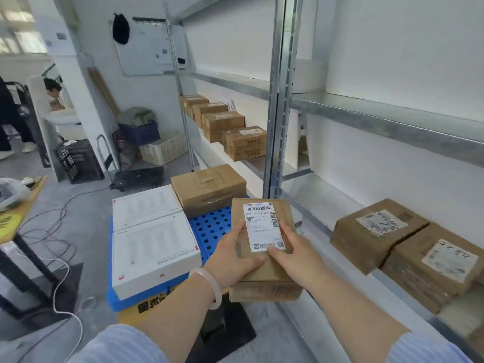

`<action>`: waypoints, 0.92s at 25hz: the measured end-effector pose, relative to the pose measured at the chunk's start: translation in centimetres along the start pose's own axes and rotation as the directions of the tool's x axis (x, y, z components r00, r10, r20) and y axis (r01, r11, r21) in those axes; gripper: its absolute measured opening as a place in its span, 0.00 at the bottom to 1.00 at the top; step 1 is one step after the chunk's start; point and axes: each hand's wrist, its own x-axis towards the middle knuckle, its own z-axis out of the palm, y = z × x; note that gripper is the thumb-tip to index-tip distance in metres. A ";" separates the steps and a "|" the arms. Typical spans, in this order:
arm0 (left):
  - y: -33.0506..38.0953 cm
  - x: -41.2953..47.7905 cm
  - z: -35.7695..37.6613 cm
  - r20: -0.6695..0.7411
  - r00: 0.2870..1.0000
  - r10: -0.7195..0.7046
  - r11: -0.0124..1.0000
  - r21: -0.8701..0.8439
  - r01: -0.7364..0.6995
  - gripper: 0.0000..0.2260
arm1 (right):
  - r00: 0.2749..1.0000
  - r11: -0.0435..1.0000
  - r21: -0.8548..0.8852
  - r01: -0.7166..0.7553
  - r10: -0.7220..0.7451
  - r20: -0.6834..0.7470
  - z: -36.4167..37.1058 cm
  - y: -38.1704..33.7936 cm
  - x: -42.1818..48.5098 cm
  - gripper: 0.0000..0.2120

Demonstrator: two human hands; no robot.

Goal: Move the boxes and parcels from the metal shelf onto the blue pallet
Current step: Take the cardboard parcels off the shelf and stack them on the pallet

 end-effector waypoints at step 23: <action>-14.0 17.1 -6.0 -0.374 0.821 -0.431 0.850 0.136 0.509 0.42 | 0.834 0.987 -0.081 0.140 -0.073 0.546 13.8 0.1 27.5 0.35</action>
